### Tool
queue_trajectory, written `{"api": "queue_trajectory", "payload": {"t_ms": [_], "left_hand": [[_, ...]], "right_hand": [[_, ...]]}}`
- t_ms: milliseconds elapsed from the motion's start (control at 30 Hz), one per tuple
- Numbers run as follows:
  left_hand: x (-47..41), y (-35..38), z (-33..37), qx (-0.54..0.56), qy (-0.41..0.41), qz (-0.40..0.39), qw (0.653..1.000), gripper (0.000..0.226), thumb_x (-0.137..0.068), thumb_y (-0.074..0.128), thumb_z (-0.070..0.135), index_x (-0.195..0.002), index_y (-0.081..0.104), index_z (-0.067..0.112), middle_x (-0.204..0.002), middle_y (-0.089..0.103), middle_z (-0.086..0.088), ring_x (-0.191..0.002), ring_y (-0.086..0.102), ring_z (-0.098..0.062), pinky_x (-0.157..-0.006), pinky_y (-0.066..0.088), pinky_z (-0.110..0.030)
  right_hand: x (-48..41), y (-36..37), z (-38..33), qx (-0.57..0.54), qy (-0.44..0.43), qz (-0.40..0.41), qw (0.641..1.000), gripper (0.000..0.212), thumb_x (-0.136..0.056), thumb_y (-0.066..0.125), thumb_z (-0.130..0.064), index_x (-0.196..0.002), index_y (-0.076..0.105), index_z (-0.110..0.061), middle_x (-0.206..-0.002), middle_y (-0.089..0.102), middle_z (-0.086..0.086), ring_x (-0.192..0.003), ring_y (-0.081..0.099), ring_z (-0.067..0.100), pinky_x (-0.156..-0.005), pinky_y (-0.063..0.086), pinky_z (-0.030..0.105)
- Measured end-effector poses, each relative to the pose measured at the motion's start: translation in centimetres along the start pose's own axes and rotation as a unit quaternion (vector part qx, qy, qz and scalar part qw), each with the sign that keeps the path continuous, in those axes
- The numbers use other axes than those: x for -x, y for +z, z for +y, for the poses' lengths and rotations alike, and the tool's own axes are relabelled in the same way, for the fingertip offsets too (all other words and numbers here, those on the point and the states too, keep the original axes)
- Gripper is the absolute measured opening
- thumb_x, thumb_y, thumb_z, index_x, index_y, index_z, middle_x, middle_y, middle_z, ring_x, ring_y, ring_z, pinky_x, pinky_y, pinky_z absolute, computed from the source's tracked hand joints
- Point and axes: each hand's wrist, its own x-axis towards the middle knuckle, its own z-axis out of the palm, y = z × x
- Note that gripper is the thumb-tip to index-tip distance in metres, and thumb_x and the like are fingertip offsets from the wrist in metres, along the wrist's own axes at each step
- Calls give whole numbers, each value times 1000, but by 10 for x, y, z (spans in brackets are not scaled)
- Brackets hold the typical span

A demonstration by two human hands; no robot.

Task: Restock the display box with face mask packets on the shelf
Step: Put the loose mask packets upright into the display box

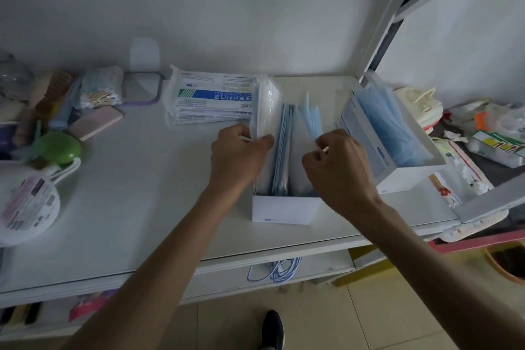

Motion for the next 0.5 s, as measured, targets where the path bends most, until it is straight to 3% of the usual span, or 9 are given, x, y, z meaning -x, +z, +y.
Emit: {"api": "queue_trajectory", "payload": {"t_ms": [133, 200, 267, 333, 400, 500], "left_hand": [[-1, -4, 2, -18, -1, -49, 999, 37, -77, 78, 43, -93, 65, 12, -79, 68, 0, -72, 67, -14, -70, 60, -39], [1, -5, 0, -38, 26, -40, 998, 48, -74, 80, 45, -101, 55, 14, -93, 64, 2, -83, 64, -13, -70, 56, -28], [7, -8, -3, -69, 136, 28, 988, 49, -75, 83, 34, -103, 46, 15, -101, 55, 1, -90, 54, -14, -74, 44, -15], [15, -12, -1, -137, 256, 71, 954, 41, -75, 82, 15, -103, 52, 14, -104, 48, 0, -99, 42, -14, -82, 33, -10], [24, -16, 2, -218, 296, 66, 928, 31, -76, 74, 0, -101, 65, 17, -104, 39, 3, -102, 25, -11, -82, 19, -9], [43, -19, 7, -285, 301, 6, 910, 24, -82, 62, 11, -100, 73, 23, -101, 39, 2, -94, 16, -8, -83, 18, -17]], "right_hand": [[9, 10, 6, 40, -55, -55, 996, 11, -89, 61, -13, -80, 61, -7, -110, 49, 5, -87, 44, 9, -65, 36, -1], [5, 8, 10, 17, -34, -72, 997, 17, -85, 71, -25, -77, 61, -14, -105, 53, 3, -86, 46, 9, -63, 38, 1], [-2, 4, 11, -40, -24, -91, 995, 24, -83, 71, -38, -73, 62, -18, -87, 60, 0, -72, 56, 9, -58, 38, 9], [-6, 0, 12, -77, -25, -95, 992, 27, -89, 64, -38, -71, 64, -17, -73, 61, -4, -61, 59, 7, -59, 44, 17], [-7, -2, 15, -47, -29, -76, 996, 11, -89, 68, -28, -87, 67, -16, -90, 63, -3, -75, 63, 13, -65, 46, 16], [-7, -2, 21, -22, -31, -73, 997, 37, -82, 73, -11, -114, 57, -21, -116, 60, 1, -87, 63, 18, -75, 49, 23]]}}
